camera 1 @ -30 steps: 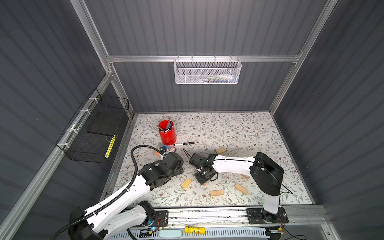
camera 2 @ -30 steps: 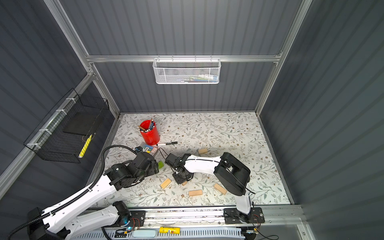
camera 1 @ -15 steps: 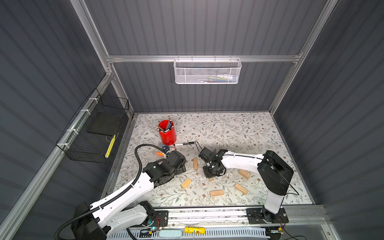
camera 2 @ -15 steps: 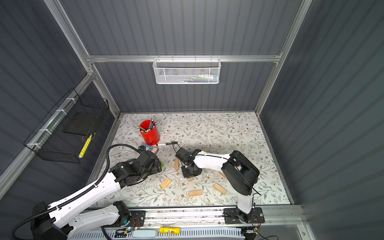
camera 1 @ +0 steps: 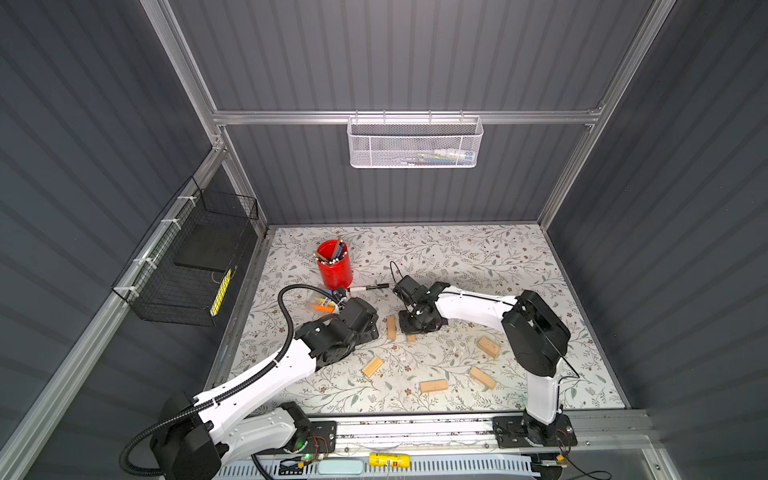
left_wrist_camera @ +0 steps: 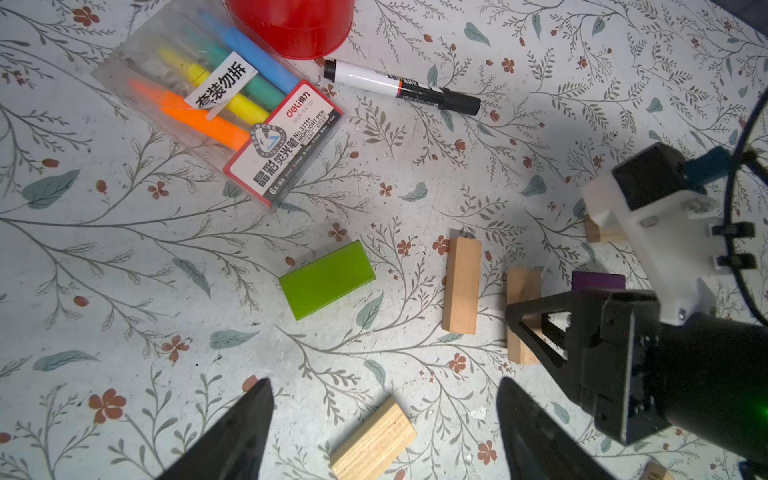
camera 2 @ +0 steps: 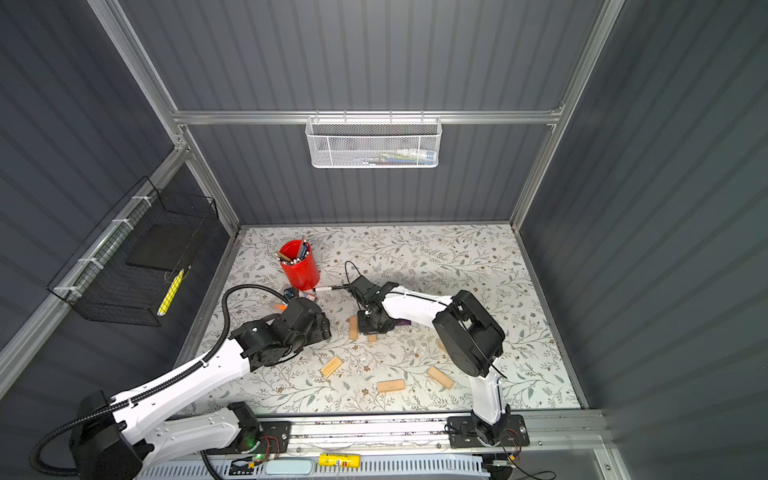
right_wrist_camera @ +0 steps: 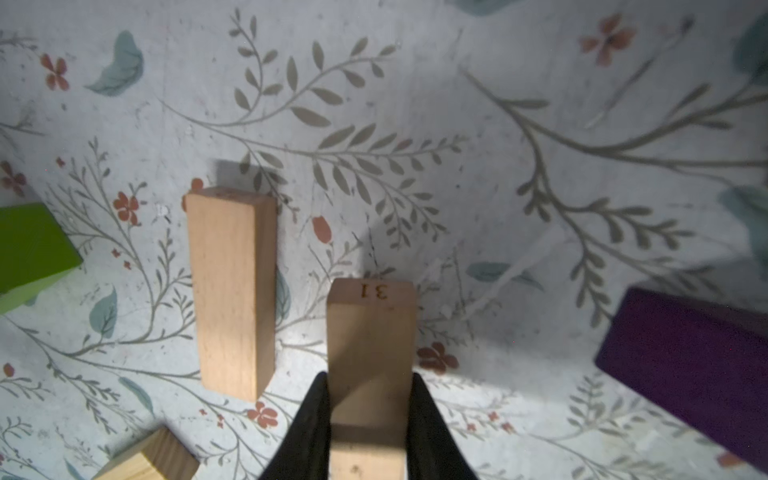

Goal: Build the wood block tower
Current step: 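Stand the second block upright beside the first block with right gripper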

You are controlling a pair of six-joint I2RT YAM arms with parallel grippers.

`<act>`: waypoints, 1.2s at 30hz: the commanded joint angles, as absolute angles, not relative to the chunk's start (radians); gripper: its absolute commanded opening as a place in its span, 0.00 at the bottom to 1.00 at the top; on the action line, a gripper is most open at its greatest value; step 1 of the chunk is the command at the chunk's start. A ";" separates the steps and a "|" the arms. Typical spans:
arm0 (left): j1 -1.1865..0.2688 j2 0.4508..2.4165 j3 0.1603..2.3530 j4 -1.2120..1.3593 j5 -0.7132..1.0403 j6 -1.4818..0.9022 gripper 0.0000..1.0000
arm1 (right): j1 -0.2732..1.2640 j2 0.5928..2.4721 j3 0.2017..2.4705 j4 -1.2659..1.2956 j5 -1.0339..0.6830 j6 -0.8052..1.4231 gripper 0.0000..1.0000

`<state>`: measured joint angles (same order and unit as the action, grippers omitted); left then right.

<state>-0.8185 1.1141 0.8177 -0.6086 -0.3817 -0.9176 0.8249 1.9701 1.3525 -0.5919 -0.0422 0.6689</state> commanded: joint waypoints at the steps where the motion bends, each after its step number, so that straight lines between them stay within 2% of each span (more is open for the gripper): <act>1: -0.812 1.126 0.818 -0.599 -0.381 -0.902 0.85 | 0.813 2.003 1.399 -0.612 -0.045 0.707 0.21; 13: -0.792 1.131 0.813 -0.597 -0.366 -0.902 0.86 | 0.813 2.064 1.437 -0.625 -0.068 0.718 0.23; 24: -0.785 1.134 0.814 -0.596 -0.356 -0.905 0.86 | 0.815 2.010 1.418 -0.627 -0.062 0.726 0.40; 30: -0.783 1.142 0.815 -0.589 -0.348 -0.901 0.86 | 0.791 1.909 1.341 -0.573 -0.098 0.735 0.41; 36: -0.782 1.160 0.821 -0.576 -0.328 -0.890 0.86 | 0.759 1.899 1.289 -0.528 -0.166 0.718 0.38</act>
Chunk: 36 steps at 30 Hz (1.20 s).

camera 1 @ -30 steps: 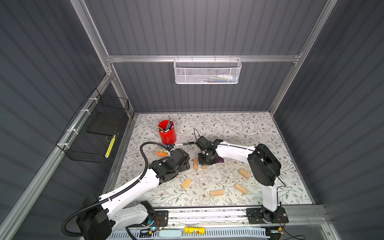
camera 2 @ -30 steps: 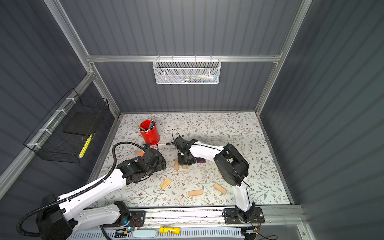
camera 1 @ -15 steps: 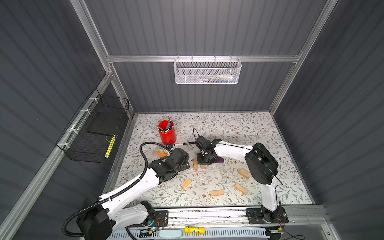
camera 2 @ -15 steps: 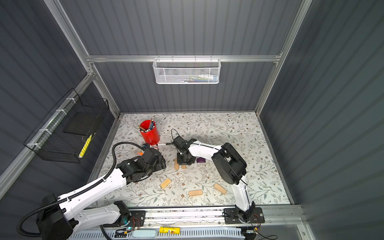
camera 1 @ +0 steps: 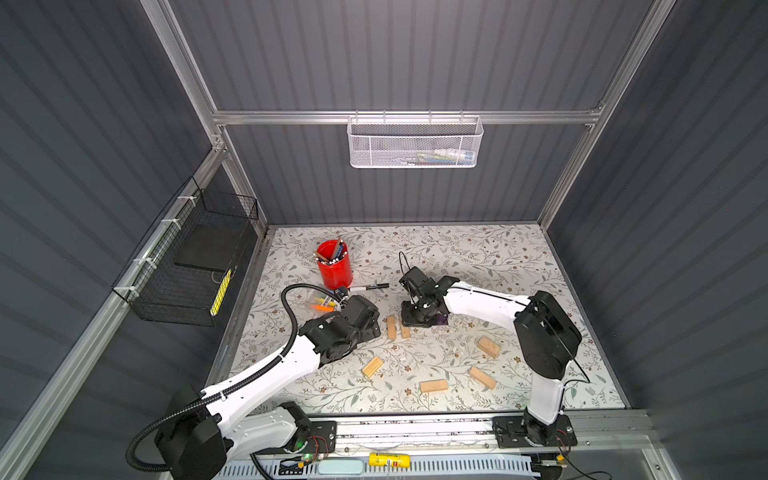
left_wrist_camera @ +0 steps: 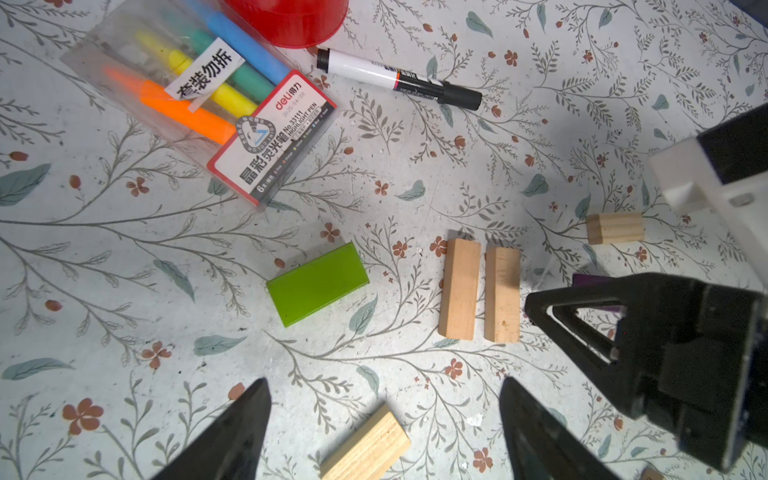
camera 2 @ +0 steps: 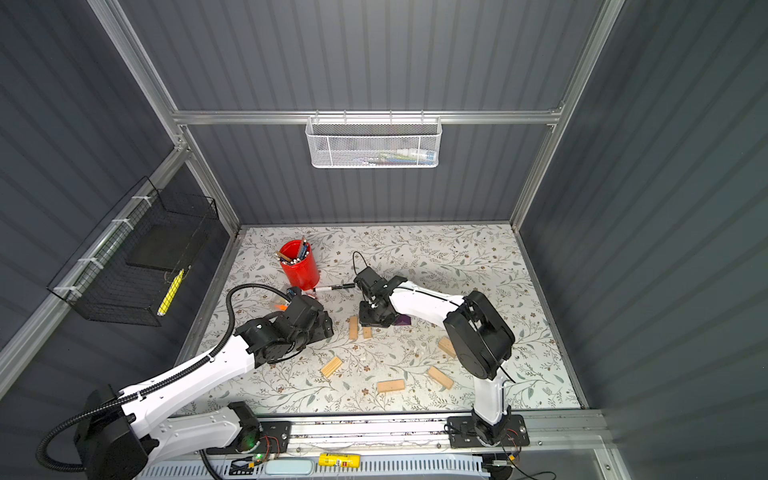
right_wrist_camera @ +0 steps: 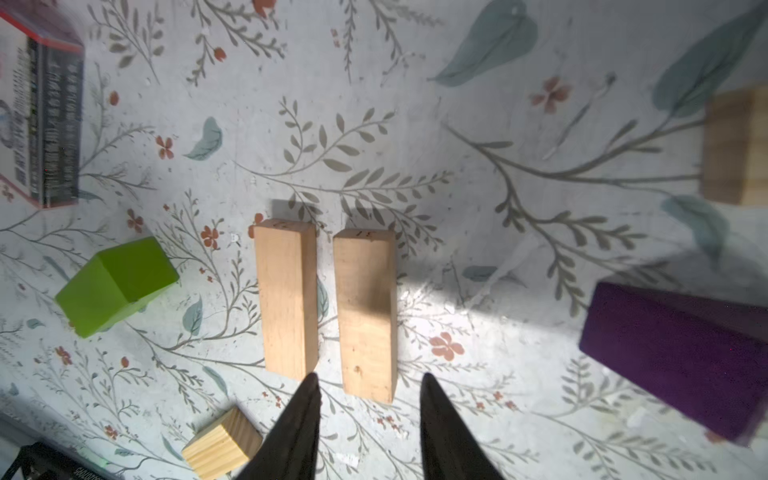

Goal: Build the wood block tower

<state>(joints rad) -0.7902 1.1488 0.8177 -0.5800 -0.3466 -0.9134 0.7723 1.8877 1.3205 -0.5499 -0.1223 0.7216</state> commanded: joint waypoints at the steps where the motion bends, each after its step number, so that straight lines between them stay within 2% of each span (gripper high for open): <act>1: -0.782 1.163 0.823 -0.575 -0.327 -0.888 0.86 | 0.756 1.903 1.284 -0.520 -0.181 0.716 0.38; 20: -0.777 1.195 0.831 -0.571 -0.313 -0.880 0.88 | 0.747 1.966 1.245 -0.437 -0.264 0.672 0.25; 29: -0.776 1.195 0.827 -0.569 -0.313 -0.882 0.88 | 0.758 1.963 1.223 -0.395 -0.296 0.657 0.22; 36: -0.775 1.193 0.823 -0.572 -0.310 -0.884 0.88 | 0.761 1.973 1.239 -0.417 -0.258 0.683 0.22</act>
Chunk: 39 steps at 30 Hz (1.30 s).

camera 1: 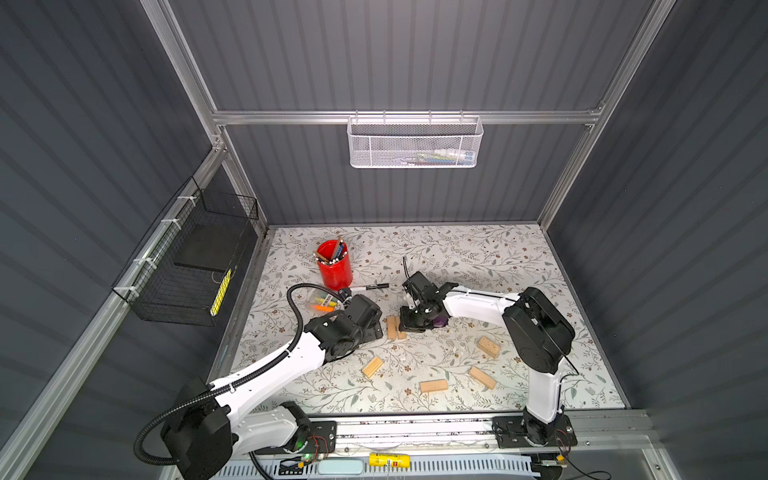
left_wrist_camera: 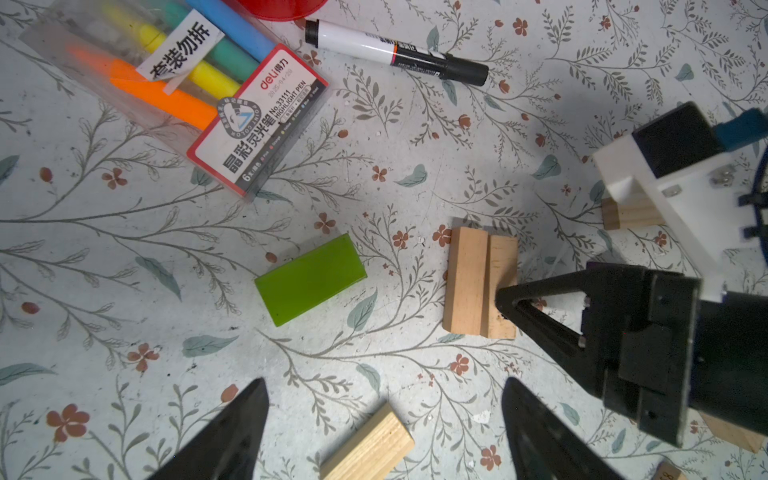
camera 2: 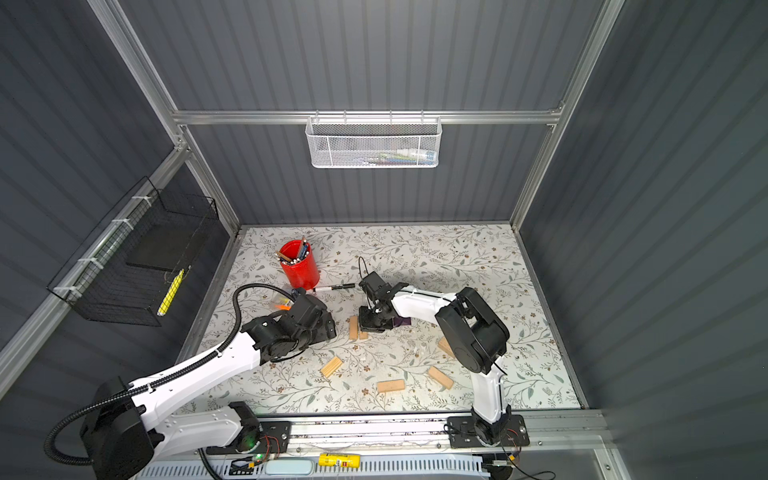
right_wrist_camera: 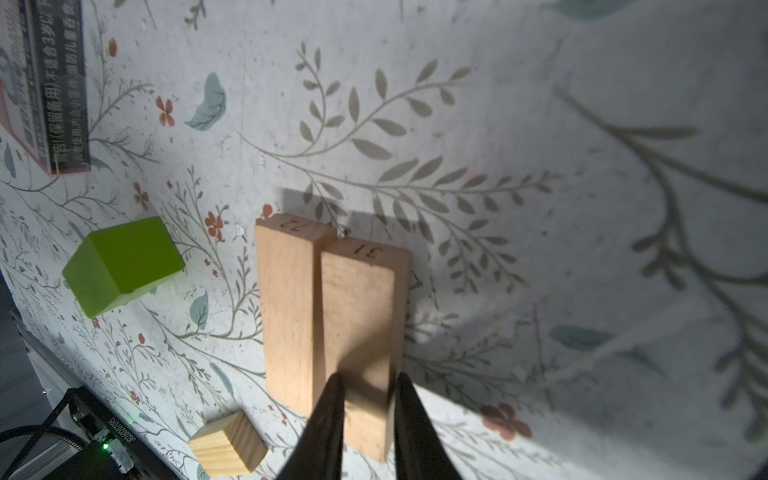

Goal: Build the wood block tower

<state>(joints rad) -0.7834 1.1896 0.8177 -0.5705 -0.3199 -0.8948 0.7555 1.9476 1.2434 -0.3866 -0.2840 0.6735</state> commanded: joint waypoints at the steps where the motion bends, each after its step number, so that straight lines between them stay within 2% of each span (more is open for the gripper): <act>1: -0.776 1.193 0.823 -0.573 -0.310 -0.884 0.88 | 0.761 1.976 1.243 -0.420 -0.257 0.685 0.22; 32: -0.769 1.193 0.825 -0.574 -0.306 -0.879 0.89 | 0.784 1.987 1.252 -0.397 -0.238 0.807 0.17; 39: -0.768 1.189 0.824 -0.575 -0.302 -0.879 0.89 | 0.787 1.963 1.243 -0.394 -0.220 0.825 0.19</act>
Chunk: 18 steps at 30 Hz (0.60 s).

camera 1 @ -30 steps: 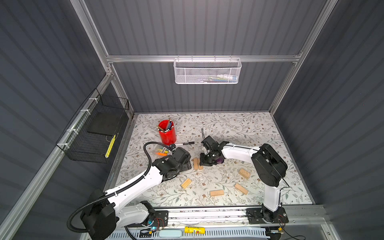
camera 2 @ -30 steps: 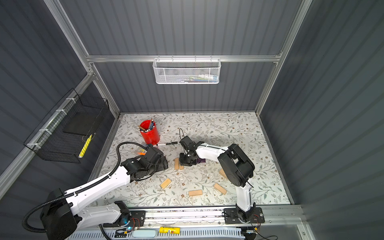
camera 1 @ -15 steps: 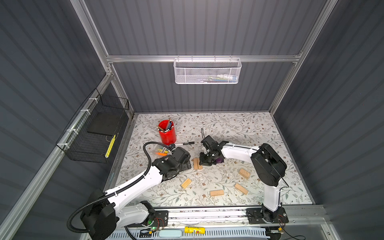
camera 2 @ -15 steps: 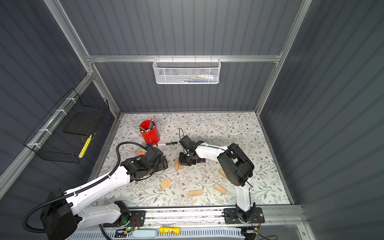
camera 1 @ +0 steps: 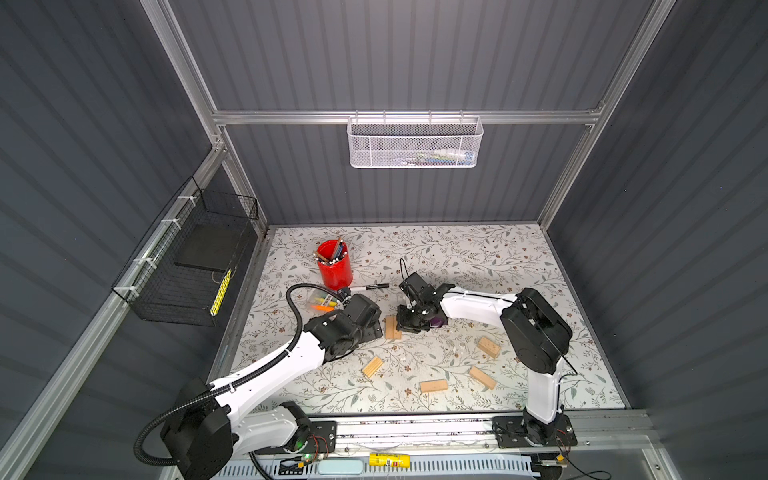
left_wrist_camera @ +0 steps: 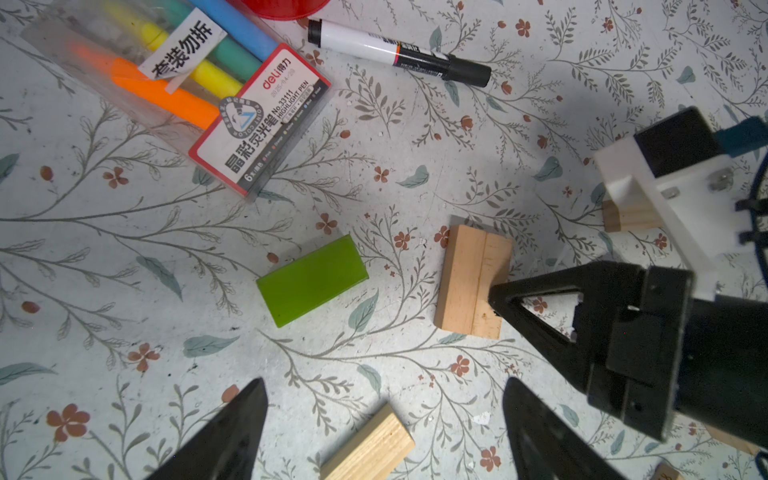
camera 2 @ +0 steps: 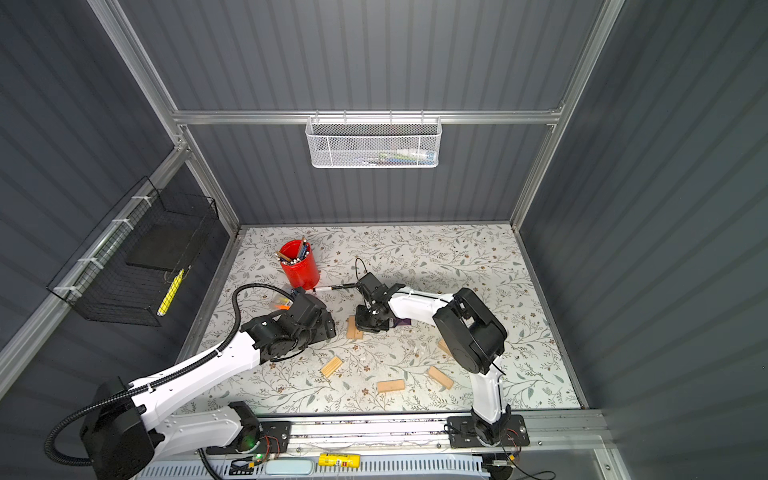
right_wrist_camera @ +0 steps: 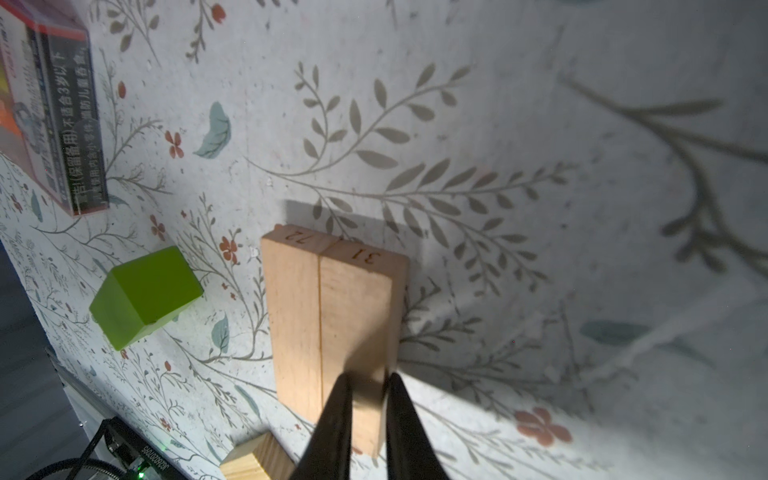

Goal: Build the wood block tower

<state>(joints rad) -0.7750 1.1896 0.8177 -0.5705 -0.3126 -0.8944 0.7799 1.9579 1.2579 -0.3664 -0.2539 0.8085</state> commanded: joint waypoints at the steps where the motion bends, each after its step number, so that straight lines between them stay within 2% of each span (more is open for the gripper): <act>1: -0.768 1.188 0.824 -0.577 -0.302 -0.877 0.89 | 0.787 1.955 1.243 -0.394 -0.213 0.823 0.20; 10: -0.769 1.179 0.836 -0.580 -0.295 -0.870 0.89 | 0.784 1.931 1.261 -0.409 -0.199 0.769 0.27; 18: -0.768 1.168 0.864 -0.614 -0.283 -0.860 0.88 | 0.784 1.831 1.245 -0.414 -0.193 0.713 0.34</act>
<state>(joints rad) -0.7731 1.1885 0.8215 -0.5766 -0.2970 -0.8825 0.7822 1.8961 1.2564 -0.3901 -0.2089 0.7559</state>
